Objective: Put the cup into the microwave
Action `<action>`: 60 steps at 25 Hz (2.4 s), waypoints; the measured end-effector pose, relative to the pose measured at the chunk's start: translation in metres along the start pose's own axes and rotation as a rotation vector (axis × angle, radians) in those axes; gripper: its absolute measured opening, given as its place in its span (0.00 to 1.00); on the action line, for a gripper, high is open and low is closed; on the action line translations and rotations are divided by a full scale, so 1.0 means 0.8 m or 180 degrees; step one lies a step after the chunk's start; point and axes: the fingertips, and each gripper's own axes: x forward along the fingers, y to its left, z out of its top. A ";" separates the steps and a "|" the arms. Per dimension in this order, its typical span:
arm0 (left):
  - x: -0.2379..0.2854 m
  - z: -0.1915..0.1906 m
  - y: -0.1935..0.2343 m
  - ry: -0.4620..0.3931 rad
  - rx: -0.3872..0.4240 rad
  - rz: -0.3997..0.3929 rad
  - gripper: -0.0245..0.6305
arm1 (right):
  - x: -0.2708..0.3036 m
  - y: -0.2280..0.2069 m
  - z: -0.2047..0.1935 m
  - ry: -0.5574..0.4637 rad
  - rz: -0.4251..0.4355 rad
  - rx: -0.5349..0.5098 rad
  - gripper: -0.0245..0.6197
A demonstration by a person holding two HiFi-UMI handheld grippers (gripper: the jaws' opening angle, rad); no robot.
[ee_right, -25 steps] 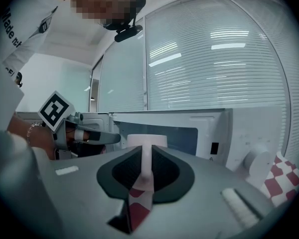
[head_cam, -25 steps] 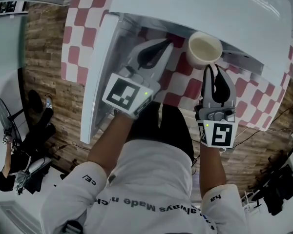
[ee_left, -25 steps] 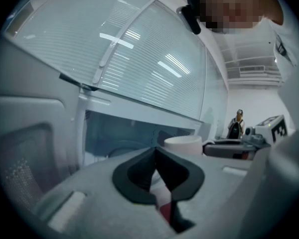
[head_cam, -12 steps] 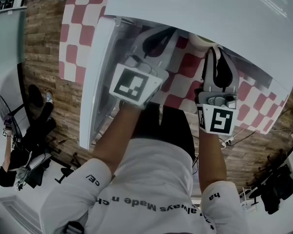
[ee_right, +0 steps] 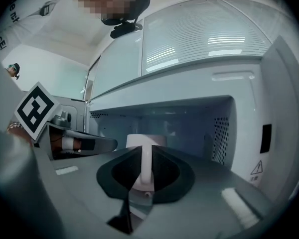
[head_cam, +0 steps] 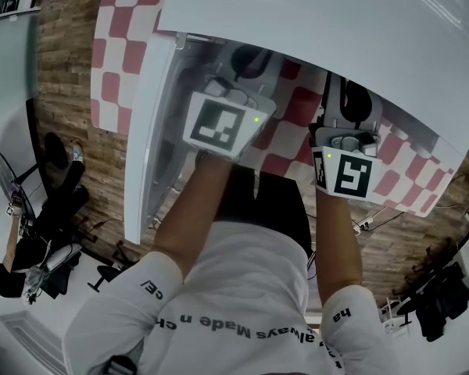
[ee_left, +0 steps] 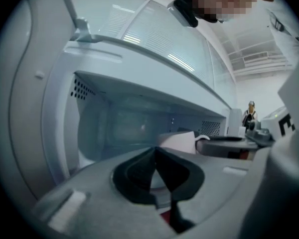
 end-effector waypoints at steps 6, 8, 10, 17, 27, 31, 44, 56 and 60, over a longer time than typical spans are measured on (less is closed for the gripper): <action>0.016 0.003 0.003 -0.0042 0.0077 -0.0019 0.04 | 0.013 -0.010 -0.005 -0.0029 -0.0041 -0.0014 0.10; 0.020 0.002 0.005 -0.0046 0.0099 -0.0018 0.04 | 0.017 -0.013 -0.005 -0.0038 -0.0048 -0.0048 0.10; 0.024 0.001 0.007 -0.0041 0.0125 -0.0022 0.04 | 0.021 -0.015 -0.006 -0.0045 -0.0047 -0.0074 0.10; 0.033 -0.002 0.007 -0.0049 0.0157 -0.0026 0.04 | 0.034 -0.021 -0.006 -0.0074 -0.0040 -0.0118 0.10; 0.039 -0.006 0.008 -0.0033 0.0197 -0.0033 0.04 | 0.044 -0.028 -0.013 -0.0050 -0.0032 -0.0138 0.10; 0.038 -0.010 0.006 -0.0002 0.0199 -0.0039 0.04 | 0.045 -0.027 -0.015 -0.0036 -0.0009 -0.0160 0.10; 0.028 -0.016 -0.007 0.0191 0.0221 -0.0061 0.04 | 0.039 -0.024 -0.042 0.0283 0.0071 -0.0124 0.11; -0.004 0.008 -0.023 0.0369 0.0196 0.0029 0.04 | 0.015 -0.019 -0.016 0.0534 0.0068 -0.0016 0.19; -0.024 0.025 -0.034 0.0433 0.0172 -0.0004 0.04 | 0.001 -0.011 0.007 0.0587 0.0096 -0.0026 0.18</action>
